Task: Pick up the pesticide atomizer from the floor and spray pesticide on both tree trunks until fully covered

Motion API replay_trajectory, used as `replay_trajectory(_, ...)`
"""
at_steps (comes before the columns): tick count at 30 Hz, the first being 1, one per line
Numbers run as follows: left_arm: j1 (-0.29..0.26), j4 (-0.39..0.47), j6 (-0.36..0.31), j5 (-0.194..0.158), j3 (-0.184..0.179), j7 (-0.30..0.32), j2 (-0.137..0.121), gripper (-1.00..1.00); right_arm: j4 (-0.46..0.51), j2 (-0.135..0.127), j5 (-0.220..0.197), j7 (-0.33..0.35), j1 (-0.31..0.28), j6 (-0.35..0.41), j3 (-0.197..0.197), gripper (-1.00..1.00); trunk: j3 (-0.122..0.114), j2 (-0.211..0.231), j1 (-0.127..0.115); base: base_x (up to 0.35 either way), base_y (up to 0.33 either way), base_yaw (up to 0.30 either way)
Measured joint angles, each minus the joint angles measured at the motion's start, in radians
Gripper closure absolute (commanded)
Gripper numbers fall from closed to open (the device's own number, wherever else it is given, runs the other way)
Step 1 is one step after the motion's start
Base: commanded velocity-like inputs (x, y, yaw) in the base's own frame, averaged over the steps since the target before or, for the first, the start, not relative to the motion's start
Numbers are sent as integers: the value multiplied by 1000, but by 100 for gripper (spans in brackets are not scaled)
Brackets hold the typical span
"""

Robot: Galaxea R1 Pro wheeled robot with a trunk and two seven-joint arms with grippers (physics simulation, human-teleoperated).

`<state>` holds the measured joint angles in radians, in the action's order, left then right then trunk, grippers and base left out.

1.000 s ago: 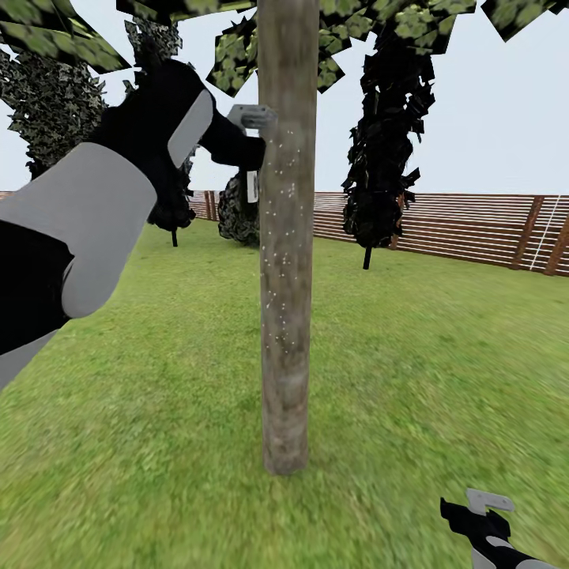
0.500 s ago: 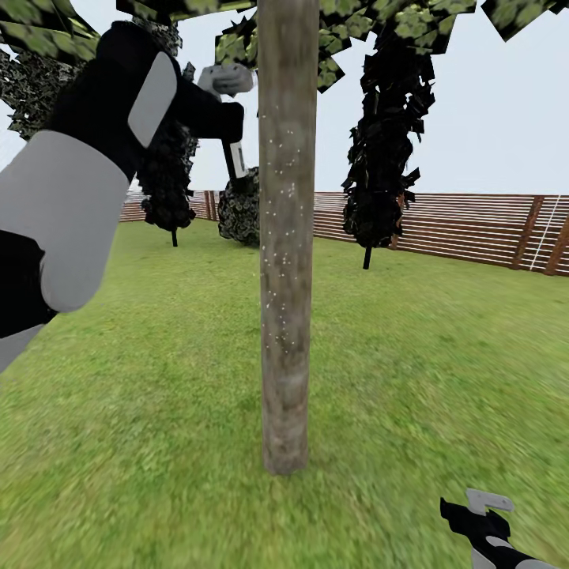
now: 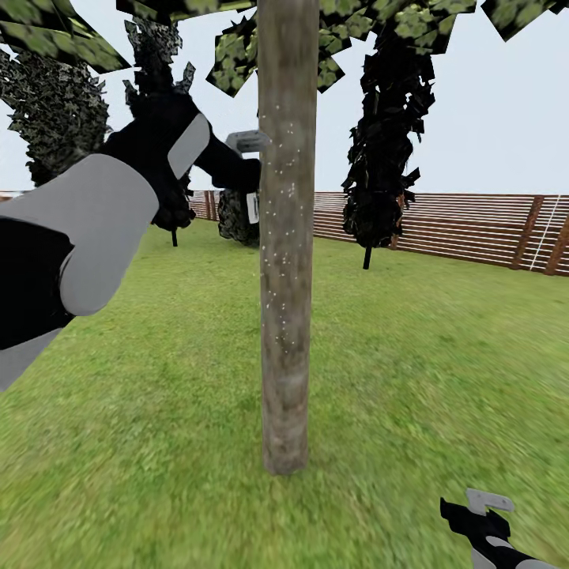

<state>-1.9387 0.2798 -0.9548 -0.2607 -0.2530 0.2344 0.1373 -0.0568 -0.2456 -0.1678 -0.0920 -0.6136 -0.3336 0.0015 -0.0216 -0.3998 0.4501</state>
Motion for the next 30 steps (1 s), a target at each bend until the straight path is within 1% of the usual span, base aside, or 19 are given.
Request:
replay_trajectory(2, 0, -35, 24, 7, -3, 0, 10, 100, 0, 0, 0, 0, 0, 0, 0, -100, 0, 0, 0, 0, 0, 0)
replay_trajectory(4, 0, -74, 41, 9, -4, 0, 15, 100, 0, 0, 0, 0, 0, 0, 0, -100, 0, 0, 0, 0, 0, 0)
replay_trajectory(6, 0, -95, 47, 9, -4, 0, 16, 100, 0, 0, 0, 0, 0, 0, 0, -100, 0, 0, 0, 0, 0, 0)
replay_trajectory(10, 0, -172, 117, 10, -6, 0, 18, 100, 0, 0, 0, 0, 0, 0, 0, -100, 0, 0, 0, 0, 0, 0)
replay_trajectory(11, 0, -212, 148, 10, -6, 0, 18, 100, 0, 0, 0, 0, 0, 0, 0, -100, 0, 0, 0, 0, 0, 0)
replay_trajectory(14, 14, -237, 173, 9, -4, 0, 23, 100, 0, 0, 0, 0, 0, 0, 0, -100, 0, 0, 0, 0, 0, 0)
replay_trajectory(15, 25, -241, 178, 8, -2, 0, 27, 100, 0, 0, 0, 0, 0, 0, 0, -100, 0, 0, 0, 0, 0, 0)
replay_trajectory(16, 48, -245, 184, 6, 0, 0, 36, 100, 0, 0, 0, 0, 0, 0, 0, -100, 0, 0, 0, 0, 0, 0)
replay_trajectory(17, 64, -246, 195, 10, -5, 0, 37, 100, 0, 0, 0, 0, 0, 0, 0, -100, 0, 0, 0, 0, 0, 0)
replay_trajectory(19, 82, -247, 225, 9, -4, 0, 37, 100, 0, 0, 0, 0, 0, 0, 0, -100, 0, 0, 0, 0, 0, 0)
replay_trajectory(21, 116, -248, 257, 10, -6, 1, 37, 100, 0, 0, 0, 0, 0, 0, 0, -100, 0, 0, 0, 0, 0, 0)
replay_trajectory(24, 148, -248, 269, 10, -6, 2, 37, 100, 0, 0, 0, 0, 0, 0, 0, -100, 0, 0, 0, 0, 0, 0)
replay_trajectory(25, 178, -249, 274, 9, -5, 2, 37, 100, 0, 0, 0, 0, 0, 0, 0, -100, 0, 0, 0, 0, 0, 0)
replay_trajectory(26, 194, -249, 276, 12, -10, 2, 37, 100, 0, 0, 0, 0, 0, 0, 0, -100, 0, 1, 0, 0, 0, 0)
replay_trajectory(30, 226, -248, 307, 10, -8, 3, 37, 100, 0, 0, 0, 0, 0, -1, 0, -100, 0, 0, 0, 0, 0, 0)
